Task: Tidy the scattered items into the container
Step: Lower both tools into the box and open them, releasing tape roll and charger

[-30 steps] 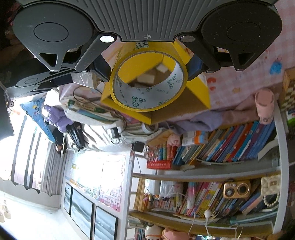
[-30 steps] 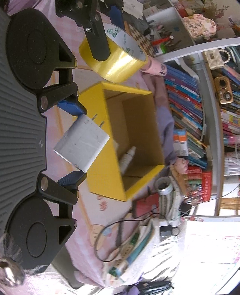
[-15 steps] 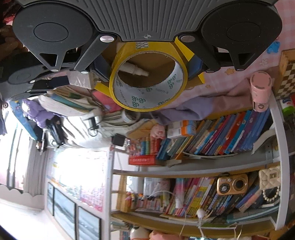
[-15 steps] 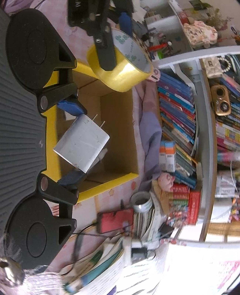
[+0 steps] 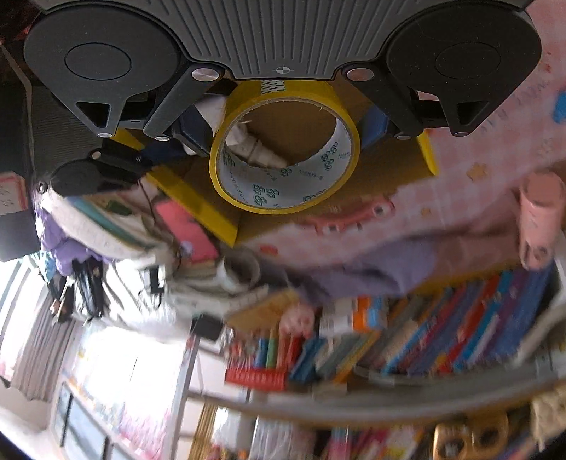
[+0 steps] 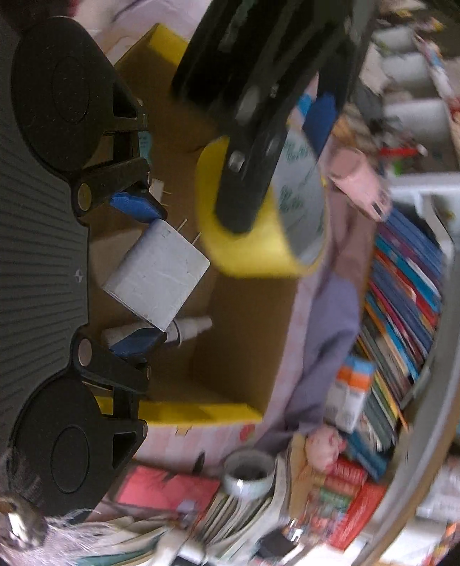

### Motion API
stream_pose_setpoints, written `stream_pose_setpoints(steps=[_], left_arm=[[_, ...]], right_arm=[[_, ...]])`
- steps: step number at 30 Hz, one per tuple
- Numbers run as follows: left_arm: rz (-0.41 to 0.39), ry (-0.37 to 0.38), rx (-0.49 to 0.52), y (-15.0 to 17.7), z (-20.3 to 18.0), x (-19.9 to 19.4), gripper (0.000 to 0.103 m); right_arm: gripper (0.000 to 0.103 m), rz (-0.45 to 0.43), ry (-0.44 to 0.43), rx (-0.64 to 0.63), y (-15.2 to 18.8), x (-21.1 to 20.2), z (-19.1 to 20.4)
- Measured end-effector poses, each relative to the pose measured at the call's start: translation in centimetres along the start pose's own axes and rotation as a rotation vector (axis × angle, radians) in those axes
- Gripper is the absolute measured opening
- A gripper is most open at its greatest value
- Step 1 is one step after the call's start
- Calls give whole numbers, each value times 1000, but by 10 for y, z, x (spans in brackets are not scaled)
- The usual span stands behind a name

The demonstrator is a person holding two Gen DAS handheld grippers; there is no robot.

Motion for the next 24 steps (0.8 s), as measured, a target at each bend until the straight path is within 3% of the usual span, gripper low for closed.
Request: stream_pose_setpoints(steps=[9,24], left_arm=[[157,3,-94,-1,10,52,88],[184,-67,-93,-5,4,65,89]], right_arm=[[63,134,-99,-136,-4,34,3],[64,145,-103,-134,-3,39,5]])
Point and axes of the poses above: each gripper's, at about its wrist camera, not at the fingertips, and x roughly the way its jaws point, z to its left, y to its underside, the point moved 1 cm from there along x, roughly the way its jaws point, and after that the axes turned 2 degrees about -z, right-handed, at the moved point
